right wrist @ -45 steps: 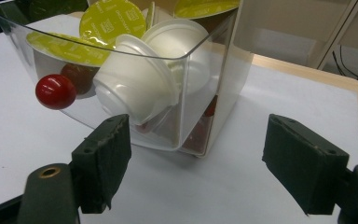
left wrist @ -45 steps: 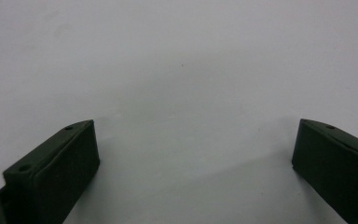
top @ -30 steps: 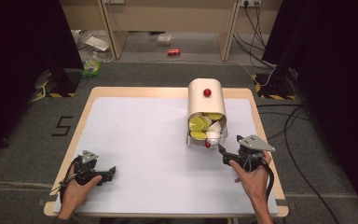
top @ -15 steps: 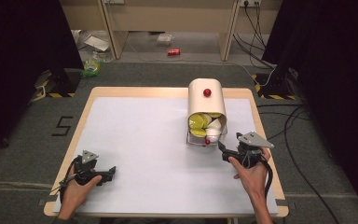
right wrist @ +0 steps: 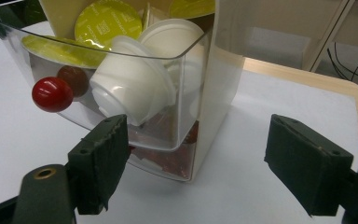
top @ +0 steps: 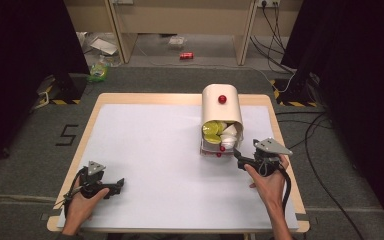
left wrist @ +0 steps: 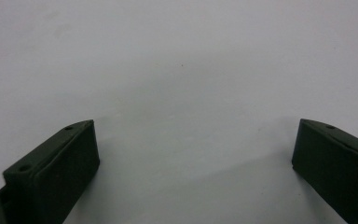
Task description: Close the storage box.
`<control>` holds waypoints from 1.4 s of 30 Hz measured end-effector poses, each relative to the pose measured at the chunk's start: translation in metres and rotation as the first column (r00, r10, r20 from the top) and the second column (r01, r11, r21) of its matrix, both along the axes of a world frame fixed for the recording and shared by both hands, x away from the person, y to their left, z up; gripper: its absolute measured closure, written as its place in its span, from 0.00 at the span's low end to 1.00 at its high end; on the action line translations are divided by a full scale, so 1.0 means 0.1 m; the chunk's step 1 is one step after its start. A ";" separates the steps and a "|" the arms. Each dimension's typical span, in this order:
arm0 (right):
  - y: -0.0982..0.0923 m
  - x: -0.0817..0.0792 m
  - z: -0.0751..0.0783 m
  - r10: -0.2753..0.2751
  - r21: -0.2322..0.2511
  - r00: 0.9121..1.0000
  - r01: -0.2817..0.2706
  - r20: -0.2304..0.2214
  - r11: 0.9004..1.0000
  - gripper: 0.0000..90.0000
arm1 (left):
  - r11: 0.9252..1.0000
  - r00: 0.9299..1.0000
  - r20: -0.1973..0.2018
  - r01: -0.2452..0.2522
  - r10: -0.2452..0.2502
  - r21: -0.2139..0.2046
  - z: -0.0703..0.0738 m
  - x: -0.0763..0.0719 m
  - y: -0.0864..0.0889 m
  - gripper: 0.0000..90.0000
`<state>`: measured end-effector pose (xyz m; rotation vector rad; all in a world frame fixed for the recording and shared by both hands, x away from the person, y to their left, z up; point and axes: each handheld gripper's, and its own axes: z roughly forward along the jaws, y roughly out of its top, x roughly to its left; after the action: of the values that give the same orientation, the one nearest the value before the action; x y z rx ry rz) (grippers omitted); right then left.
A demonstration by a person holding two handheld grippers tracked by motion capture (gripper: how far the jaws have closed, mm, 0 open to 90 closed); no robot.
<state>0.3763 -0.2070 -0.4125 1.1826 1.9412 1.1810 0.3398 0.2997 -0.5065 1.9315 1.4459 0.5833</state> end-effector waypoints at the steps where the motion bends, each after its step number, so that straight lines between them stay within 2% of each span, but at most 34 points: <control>1: 0.00 0.01 0.00 -0.002 -0.003 1.000 0.002 0.001 1.000 0.25 | 1.000 1.000 0.000 0.000 0.000 0.000 0.00 0.00 0.00 0.00; 23: -0.01 0.11 0.01 -0.028 0.011 1.000 0.028 0.003 1.000 0.25 | 1.000 1.000 0.000 0.000 0.000 0.000 0.00 0.00 0.00 0.00; 42: 0.01 0.18 0.01 -0.048 0.002 0.999 0.048 0.012 0.999 0.26 | 1.000 1.000 0.000 0.000 0.000 0.000 0.00 0.00 0.00 0.00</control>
<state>0.3938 -0.2065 -0.4111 1.2134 1.8926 1.1623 0.3398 0.2996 -0.5065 1.9315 1.4459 0.5838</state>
